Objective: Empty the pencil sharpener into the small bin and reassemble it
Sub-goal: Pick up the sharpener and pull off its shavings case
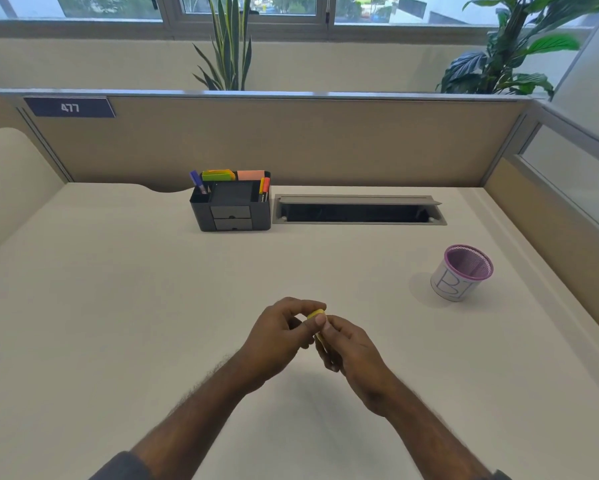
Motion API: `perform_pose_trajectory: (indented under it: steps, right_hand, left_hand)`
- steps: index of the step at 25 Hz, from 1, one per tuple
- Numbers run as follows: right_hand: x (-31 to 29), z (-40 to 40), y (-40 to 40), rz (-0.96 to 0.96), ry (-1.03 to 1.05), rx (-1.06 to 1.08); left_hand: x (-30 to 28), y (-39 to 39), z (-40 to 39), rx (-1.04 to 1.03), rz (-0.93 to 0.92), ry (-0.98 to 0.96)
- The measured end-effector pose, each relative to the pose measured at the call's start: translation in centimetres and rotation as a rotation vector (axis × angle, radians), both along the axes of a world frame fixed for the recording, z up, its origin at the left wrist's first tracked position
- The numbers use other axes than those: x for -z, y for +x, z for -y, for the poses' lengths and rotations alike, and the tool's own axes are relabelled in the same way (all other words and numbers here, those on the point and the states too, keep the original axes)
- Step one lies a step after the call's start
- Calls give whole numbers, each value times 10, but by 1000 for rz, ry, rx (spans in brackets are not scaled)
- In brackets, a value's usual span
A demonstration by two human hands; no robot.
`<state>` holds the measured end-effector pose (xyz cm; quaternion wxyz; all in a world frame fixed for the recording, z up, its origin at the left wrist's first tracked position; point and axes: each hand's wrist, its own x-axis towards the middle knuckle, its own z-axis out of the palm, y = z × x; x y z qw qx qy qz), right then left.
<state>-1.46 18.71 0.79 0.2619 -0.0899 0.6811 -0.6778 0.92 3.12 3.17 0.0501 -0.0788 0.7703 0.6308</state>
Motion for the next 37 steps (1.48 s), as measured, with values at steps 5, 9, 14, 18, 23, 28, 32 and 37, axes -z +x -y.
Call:
perform_pose_trajectory:
  steps: [5, 9, 14, 18, 23, 28, 32, 37]
  right_hand:
    - [-2, -1, 3, 11, -72, 6]
    - [-6, 0, 3, -27, -129, 16]
    - [-10, -3, -1, -4, -137, 7]
    - [-4, -10, -4, 56, -174, 2]
    - [5, -17, -7, 63, -184, 6]
    - [13, -23, -10, 62, -149, 51]
    - [17, -28, -12, 27, -90, 86]
    - [21, -30, -12, -3, -10, 109]
  left_hand:
    - [-6, -1, -2, 26, -12, -14]
    - [-12, -4, -6, 34, -98, -79]
    - [-15, -5, -6, 1, -109, -16]
    - [-13, -7, 0, -107, -78, 119]
    - [-5, -9, 3, -122, -7, 390]
    - [22, -17, 5, -174, 38, 383]
    - [51, -24, 11, -182, 40, 163]
    - [97, -29, 22, -272, -29, -265]
